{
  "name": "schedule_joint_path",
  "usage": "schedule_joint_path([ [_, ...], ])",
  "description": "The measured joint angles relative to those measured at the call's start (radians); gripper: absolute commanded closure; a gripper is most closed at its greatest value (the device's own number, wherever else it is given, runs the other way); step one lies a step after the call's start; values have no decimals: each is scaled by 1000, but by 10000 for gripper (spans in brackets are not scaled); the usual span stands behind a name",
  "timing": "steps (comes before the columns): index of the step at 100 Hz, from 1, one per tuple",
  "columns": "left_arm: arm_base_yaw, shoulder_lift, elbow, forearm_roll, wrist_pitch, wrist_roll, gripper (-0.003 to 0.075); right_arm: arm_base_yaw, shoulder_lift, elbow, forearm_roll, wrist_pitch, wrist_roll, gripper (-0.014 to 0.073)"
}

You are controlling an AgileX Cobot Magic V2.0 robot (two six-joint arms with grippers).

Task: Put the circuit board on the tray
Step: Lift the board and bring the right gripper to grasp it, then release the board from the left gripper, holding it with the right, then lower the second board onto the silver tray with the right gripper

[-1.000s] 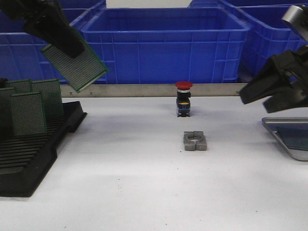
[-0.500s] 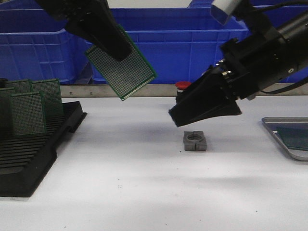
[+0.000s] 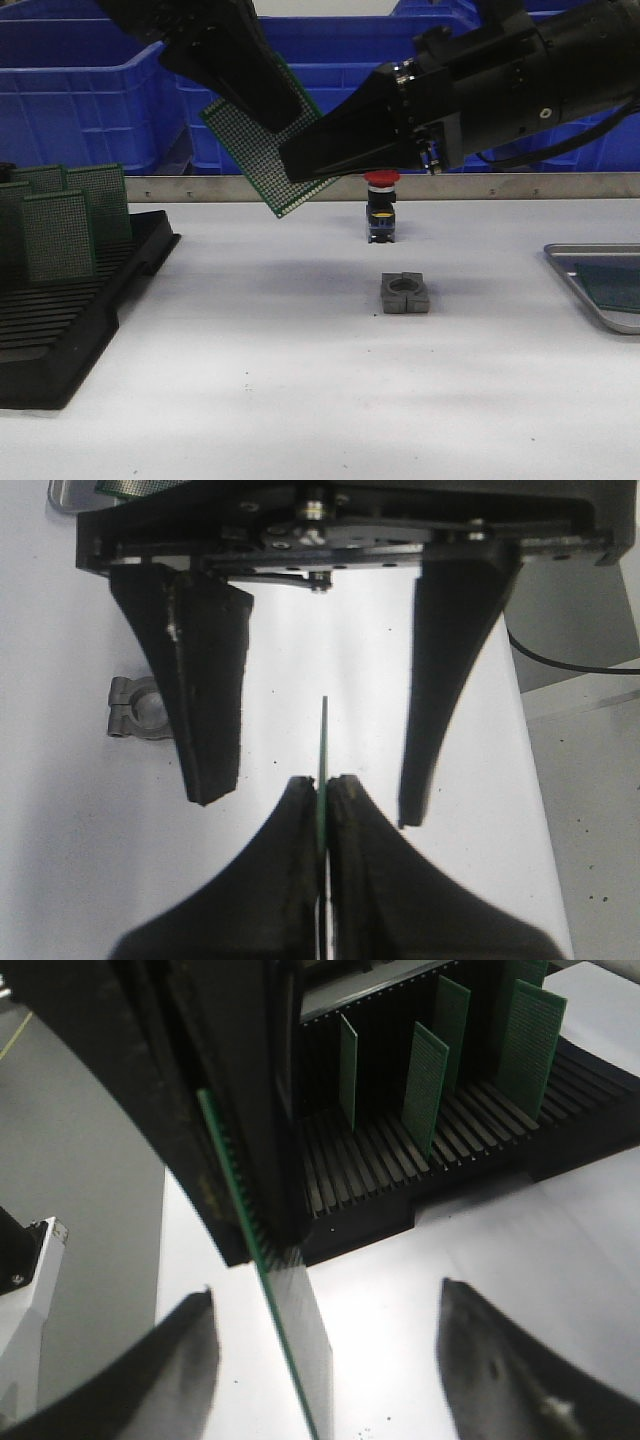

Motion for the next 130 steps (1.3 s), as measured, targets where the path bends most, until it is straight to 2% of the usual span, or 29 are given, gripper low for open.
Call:
schedule_joint_path([
  [9, 0, 0, 0, 0, 0, 0, 740, 0, 0, 0, 6, 14, 0, 508],
  [20, 0, 0, 0, 0, 0, 0, 738, 0, 0, 0, 8, 28, 0, 666],
  [26, 0, 0, 0, -2, 2, -4, 724, 0, 0, 0, -2, 36, -20, 659],
  [31, 0, 0, 0, -2, 4, -6, 683, 2, 0, 0, -6, 40, -29, 662],
  [36, 0, 0, 0, -2, 4, -8, 614, 2, 0, 0, -6, 44, -29, 662],
  [48, 0, 0, 0, -2, -1, -8, 386, 2, 0, 0, -4, 48, -23, 662],
  [55, 0, 0, 0, -2, -1, -8, 291, 2, 0, 0, 0, 39, -3, 662],
  [62, 0, 0, 0, -2, -3, -8, 239, 2, 0, 0, 0, 21, 36, 662],
  [83, 31, 0, 0, 0, -51, -8, 232, -36, 0, 0, -36, -2, 289, 662],
  [102, 90, 0, 0, 2, -74, -36, 235, -140, 0, 0, -96, -31, 470, 662],
  [130, 101, 0, 0, 4, -74, -46, 238, -341, 0, 14, -136, -239, 706, 662],
])
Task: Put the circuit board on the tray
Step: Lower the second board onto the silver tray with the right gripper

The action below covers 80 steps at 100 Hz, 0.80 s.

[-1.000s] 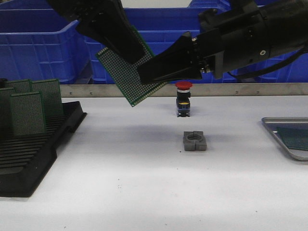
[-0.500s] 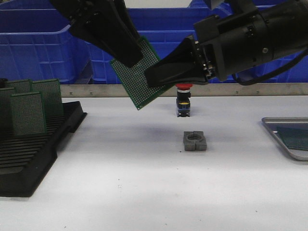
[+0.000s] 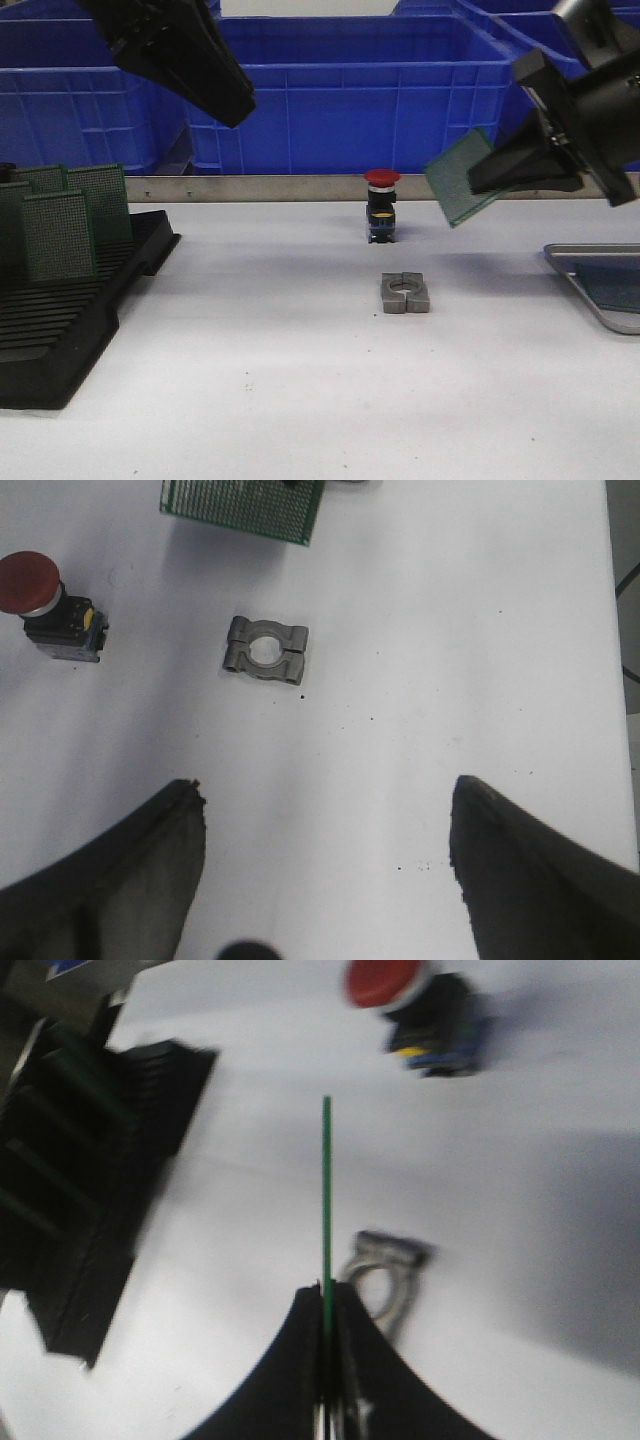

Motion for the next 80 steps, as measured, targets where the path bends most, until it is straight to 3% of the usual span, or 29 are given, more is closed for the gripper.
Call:
schedule_joint_path([
  [23, 0, 0, 0, 0, 2, 0, 238, -125, 0, 57, -2, -170, 37, 662],
  [51, 0, 0, 0, 0, 2, 0, 238, -170, 7, 94, -2, -302, 37, 638],
  [58, 0, 0, 0, 0, 2, 0, 238, -175, 9, 94, -2, -307, 37, 540],
  [73, 0, 0, 0, 0, 2, 0, 238, -177, 9, 94, -2, -307, 37, 131],
  [80, 0, 0, 0, 0, 2, 0, 238, -177, 9, 94, -2, -301, 37, 24],
])
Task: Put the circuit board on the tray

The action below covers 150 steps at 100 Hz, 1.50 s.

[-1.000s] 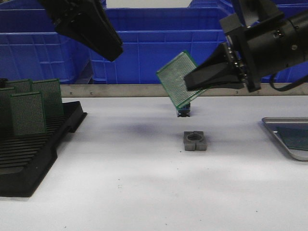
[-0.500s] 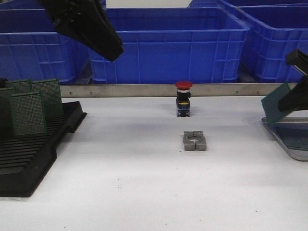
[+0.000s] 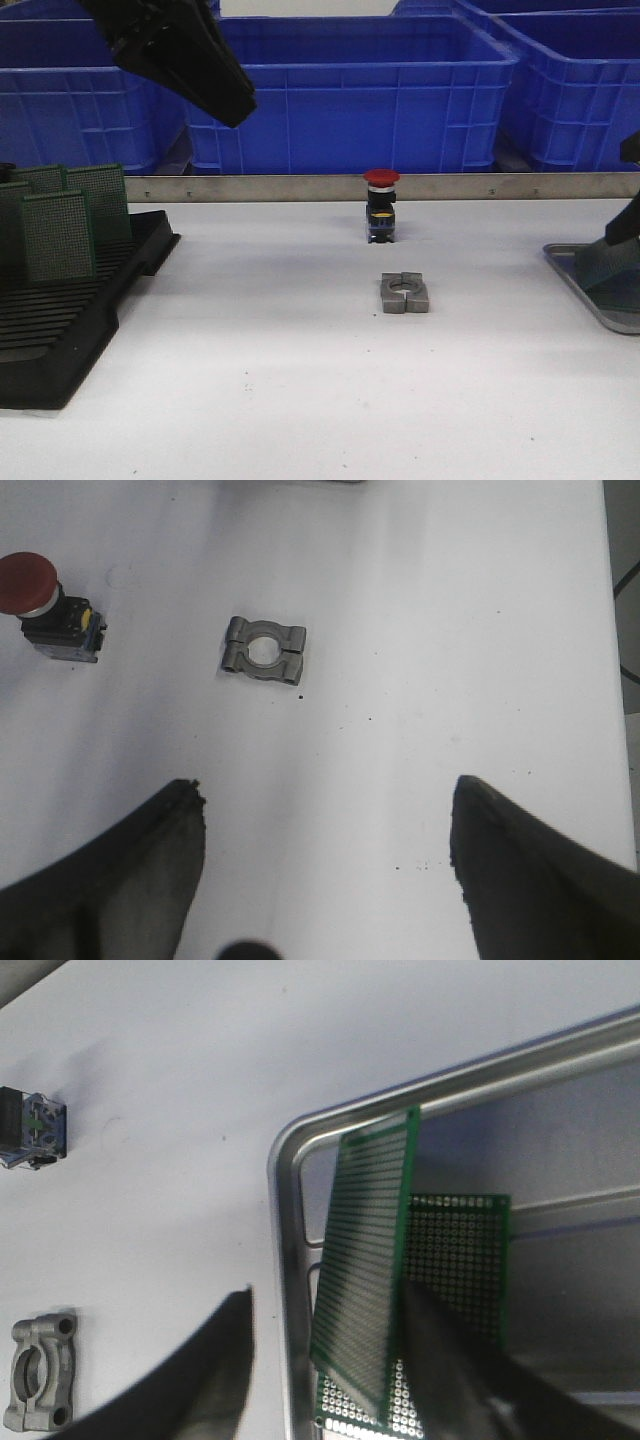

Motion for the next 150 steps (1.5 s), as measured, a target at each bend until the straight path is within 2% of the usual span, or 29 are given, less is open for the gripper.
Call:
schedule_joint_path([
  [17, 0, 0, 0, 0, 13, -2, 252, 0, 0, 0, -1, 3, -2, 33],
  [27, 0, 0, -6, 4, 20, -16, 356, 0, -2, 0, -19, 3, -13, 116],
  [31, 0, 0, -11, 12, 23, -39, 415, 0, -10, 0, -28, 3, -20, 186],
  [34, 0, 0, -16, 21, 23, -60, 487, 0, -18, 0, -33, 3, -24, 248],
  [36, 0, 0, -19, 30, 25, -78, 519, 0, -25, 0, -38, 3, -27, 302],
  [41, 0, 0, -30, 61, 27, -130, 656, 0, -44, 0, -49, 3, -35, 451],
  [44, 0, 0, -35, 87, 27, -173, 724, 0, -60, 0, -59, 3, -41, 566],
  [48, 2, 0, -43, 114, 32, -216, 741, 0, -77, 0, -67, 5, -55, 673],
  [52, 3, 0, -45, 140, 37, -258, 741, 0, -100, 0, -72, 11, -72, 650],
  [75, 66, 0, -46, 182, 61, -422, 741, 12, -223, 0, -81, 36, -123, 653],
  [89, 119, -35, -28, 184, 3, -486, 741, 65, -281, 1, -82, 11, -133, 653],
  [114, 213, -230, 129, 272, -193, -628, 741, 207, -414, 50, -87, -101, -143, 653],
  [138, 260, -505, 374, 326, -434, -723, 741, 374, -572, 170, -87, -353, -159, 653],
  [150, 260, -653, 498, 321, -555, -731, 741, 440, -663, 233, -81, -431, -176, 653],
])
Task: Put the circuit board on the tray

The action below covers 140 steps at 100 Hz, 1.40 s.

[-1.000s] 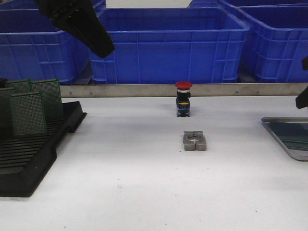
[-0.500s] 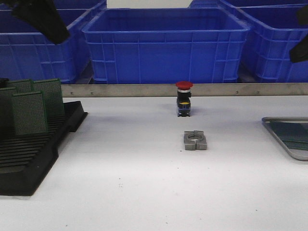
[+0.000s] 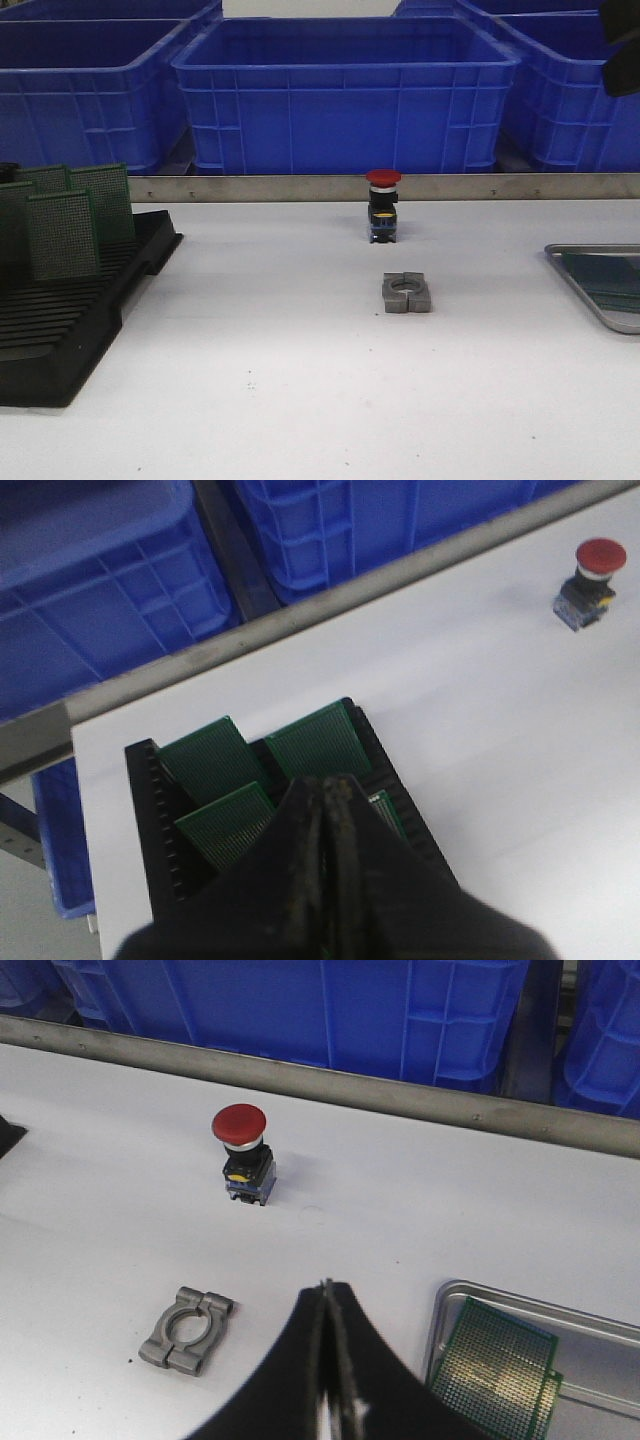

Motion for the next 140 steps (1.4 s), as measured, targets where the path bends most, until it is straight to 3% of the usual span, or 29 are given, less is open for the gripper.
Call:
schedule_joint_path([
  [33, 0, -396, 346, -55, -282, -2, 741, 32, -351, 163, 8, -62, -23, 653],
  [83, 0, -882, 656, -84, -363, -2, 741, 32, -947, 382, 6, -62, -33, 653],
  [105, 0, -1004, 705, -84, -368, -2, 741, 32, -1024, 421, 4, -62, -33, 653],
  [140, 0, -1011, 707, -84, -368, -2, 741, 32, -1026, 425, 4, -62, -37, 653],
])
